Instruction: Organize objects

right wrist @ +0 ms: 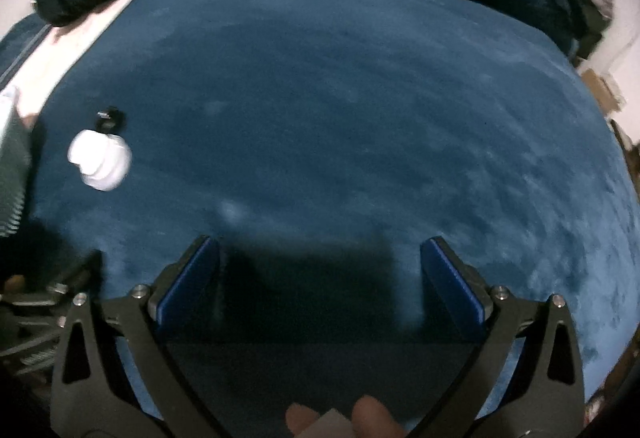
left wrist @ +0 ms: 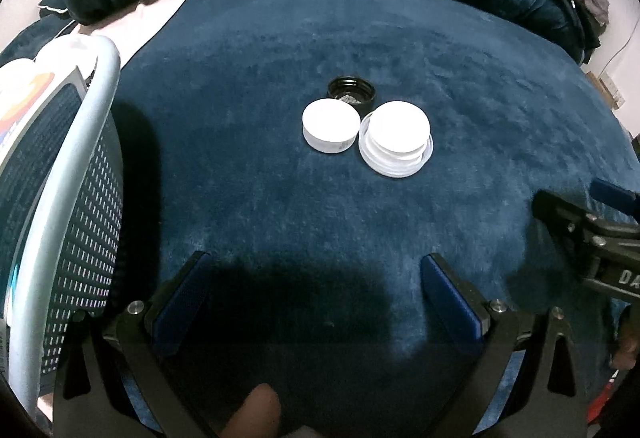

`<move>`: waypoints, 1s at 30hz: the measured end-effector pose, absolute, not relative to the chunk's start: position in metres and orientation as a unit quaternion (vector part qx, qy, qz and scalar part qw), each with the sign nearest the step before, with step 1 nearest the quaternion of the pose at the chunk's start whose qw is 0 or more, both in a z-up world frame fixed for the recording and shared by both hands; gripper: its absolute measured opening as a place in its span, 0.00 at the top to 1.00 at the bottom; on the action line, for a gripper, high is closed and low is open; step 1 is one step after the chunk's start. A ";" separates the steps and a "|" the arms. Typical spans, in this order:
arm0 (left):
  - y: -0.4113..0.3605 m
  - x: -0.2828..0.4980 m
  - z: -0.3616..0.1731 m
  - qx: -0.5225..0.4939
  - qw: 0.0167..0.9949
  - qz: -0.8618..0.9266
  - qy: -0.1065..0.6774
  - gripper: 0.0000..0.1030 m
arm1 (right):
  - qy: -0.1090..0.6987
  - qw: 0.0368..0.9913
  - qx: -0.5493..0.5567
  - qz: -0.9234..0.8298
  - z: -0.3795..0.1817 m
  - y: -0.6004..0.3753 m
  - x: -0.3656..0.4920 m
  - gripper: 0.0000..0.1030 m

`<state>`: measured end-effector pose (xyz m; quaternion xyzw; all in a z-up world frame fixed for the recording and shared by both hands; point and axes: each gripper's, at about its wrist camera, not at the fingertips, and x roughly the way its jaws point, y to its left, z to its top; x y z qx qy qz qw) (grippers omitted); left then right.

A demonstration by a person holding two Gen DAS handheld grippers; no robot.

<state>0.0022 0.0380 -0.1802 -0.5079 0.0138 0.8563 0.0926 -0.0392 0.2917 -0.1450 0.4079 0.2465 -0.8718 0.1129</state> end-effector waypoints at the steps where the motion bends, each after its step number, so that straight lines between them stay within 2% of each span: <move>1: 0.039 0.003 -0.181 -0.504 0.094 0.858 0.016 0.00 | 0.246 0.124 0.409 -0.870 -0.144 0.288 -0.037 0.00; 8: 0.042 0.007 -0.174 -0.501 0.083 0.861 0.019 0.00 | 0.210 0.166 0.417 -0.868 -0.122 0.265 -0.041 0.00; 13: 0.044 0.018 -0.164 -0.485 0.064 0.872 -0.008 0.00 | 0.188 0.189 0.460 -0.847 -0.111 0.231 -0.068 0.00; 21: 0.033 0.019 -0.159 -0.482 0.034 0.875 -0.025 0.01 | 0.197 0.202 0.540 -0.793 -0.139 0.154 -0.085 0.04; 23: 0.027 0.018 -0.161 -0.487 0.027 0.873 -0.031 0.01 | 0.193 0.192 0.560 -0.783 -0.149 0.147 -0.090 0.17; 27: 0.024 0.018 -0.165 -0.492 0.027 0.870 -0.030 0.01 | 0.200 0.171 0.592 -0.762 -0.169 0.143 -0.096 0.36; 29: 0.026 0.019 -0.164 -0.489 0.030 0.871 -0.028 0.01 | 0.208 0.161 0.588 -0.765 -0.172 0.147 -0.096 0.66; 30: 0.027 0.019 -0.162 -0.487 0.032 0.872 -0.028 0.01 | 0.206 0.157 0.586 -0.768 -0.170 0.151 -0.096 0.70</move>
